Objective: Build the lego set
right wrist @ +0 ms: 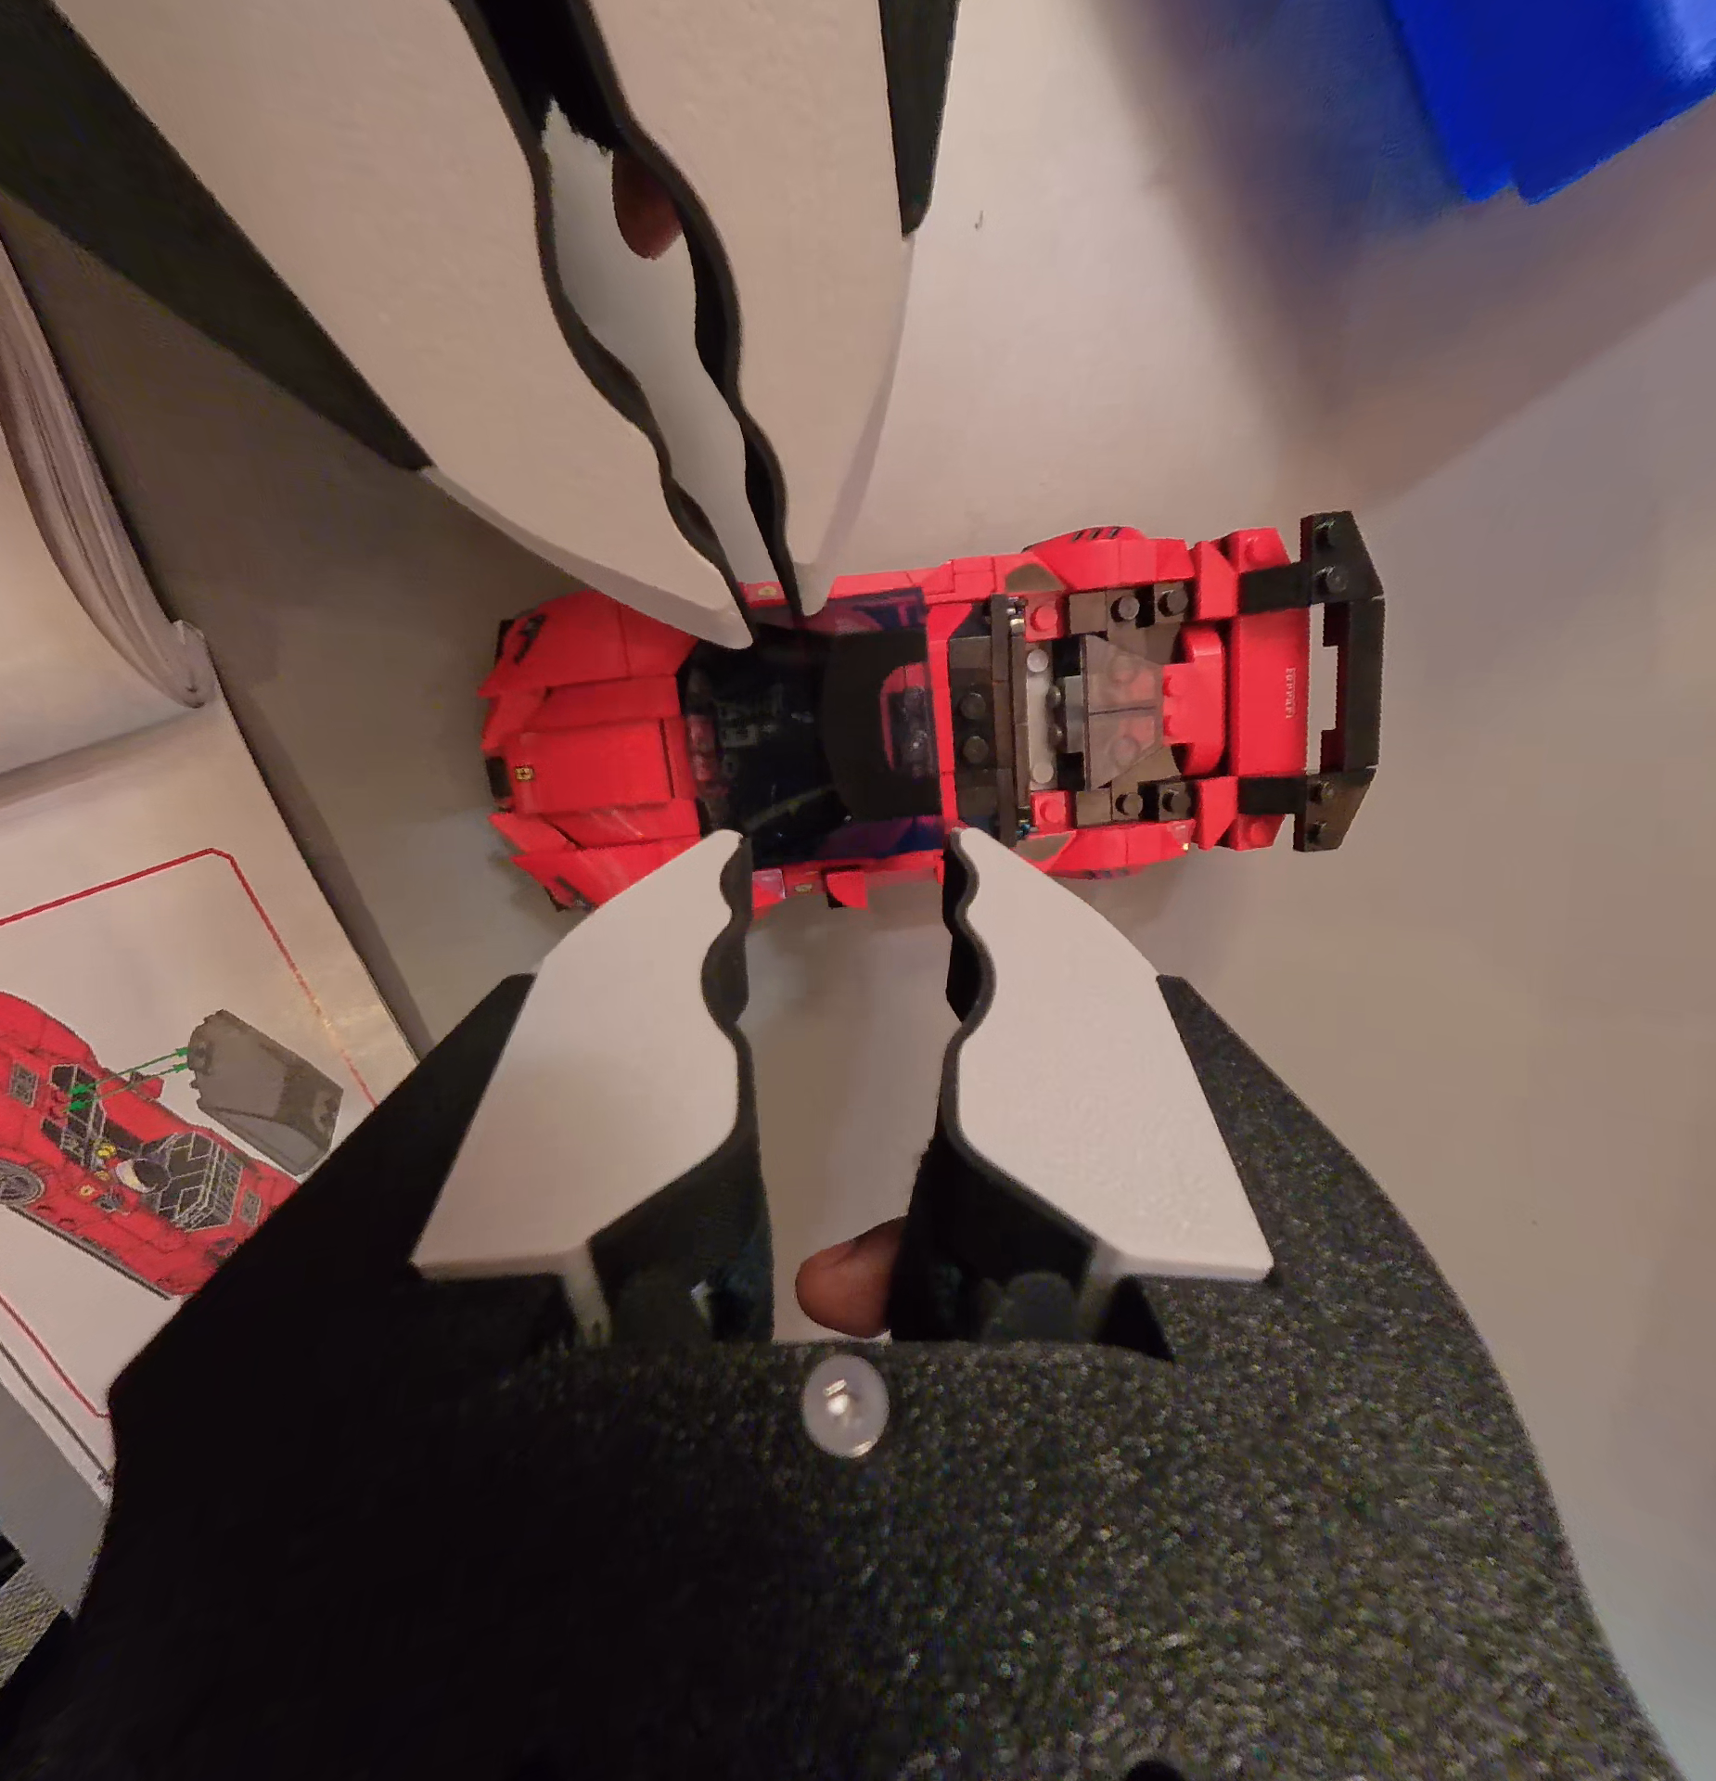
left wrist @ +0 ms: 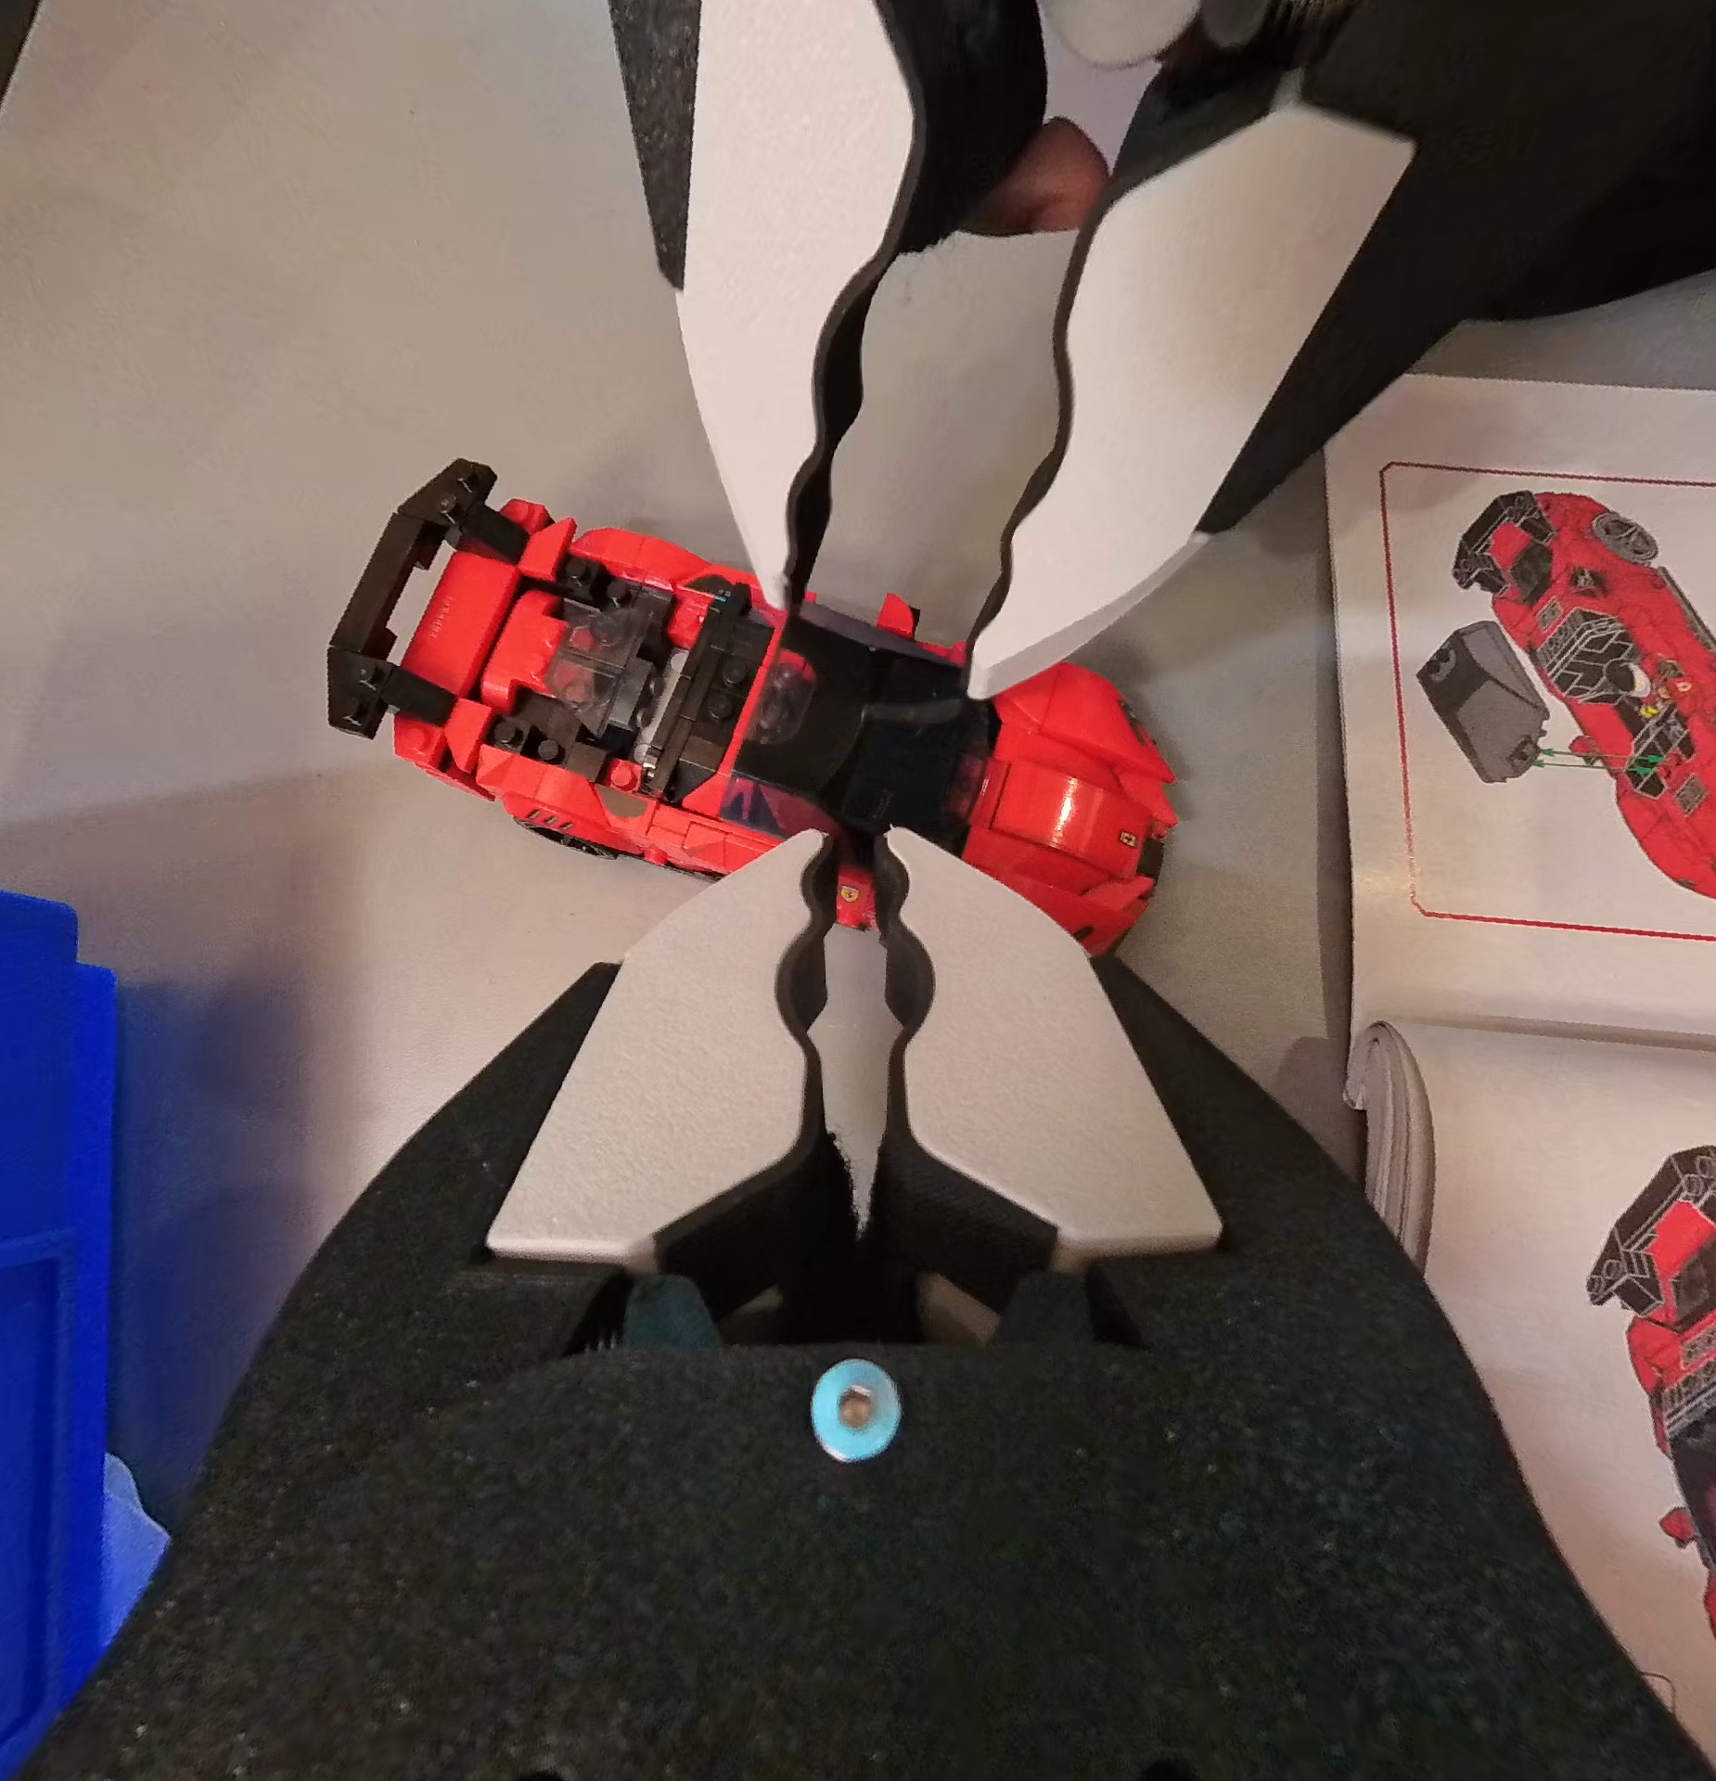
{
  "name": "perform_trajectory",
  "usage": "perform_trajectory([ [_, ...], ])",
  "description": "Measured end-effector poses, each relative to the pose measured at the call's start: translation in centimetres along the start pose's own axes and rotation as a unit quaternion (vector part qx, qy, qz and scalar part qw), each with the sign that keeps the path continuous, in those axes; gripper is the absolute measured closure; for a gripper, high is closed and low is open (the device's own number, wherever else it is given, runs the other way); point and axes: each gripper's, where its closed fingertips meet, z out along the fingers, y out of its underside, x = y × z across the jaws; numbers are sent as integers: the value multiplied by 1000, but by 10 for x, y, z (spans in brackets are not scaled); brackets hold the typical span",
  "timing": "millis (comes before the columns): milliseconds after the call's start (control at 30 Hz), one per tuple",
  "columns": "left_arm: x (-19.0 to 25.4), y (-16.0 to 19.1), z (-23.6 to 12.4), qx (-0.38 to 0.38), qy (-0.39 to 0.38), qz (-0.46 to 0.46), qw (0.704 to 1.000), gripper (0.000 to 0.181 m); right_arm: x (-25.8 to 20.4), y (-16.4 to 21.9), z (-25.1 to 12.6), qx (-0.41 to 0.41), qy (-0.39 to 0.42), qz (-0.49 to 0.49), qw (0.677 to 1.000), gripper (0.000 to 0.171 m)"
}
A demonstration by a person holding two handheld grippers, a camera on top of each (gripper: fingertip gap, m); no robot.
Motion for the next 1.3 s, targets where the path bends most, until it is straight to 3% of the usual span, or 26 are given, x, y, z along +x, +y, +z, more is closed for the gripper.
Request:
perform_trajectory([
  [400,-1,0,1,4,3,-9,1000,175,-9,-14,-6,96,35,-26,994,124],
  [567,-2,-1,1,4,3,-12,1000,175,-1,-18,1,96,71,-56,991,120],
  [867,-6,-7,-2,22,7,-23,999,175,9,-19,0,96,59,-53,992,134],
  [1300,-13,3,-20,32,-8,-39,999,174,7,-16,0,90,39,-52,994,135],
])
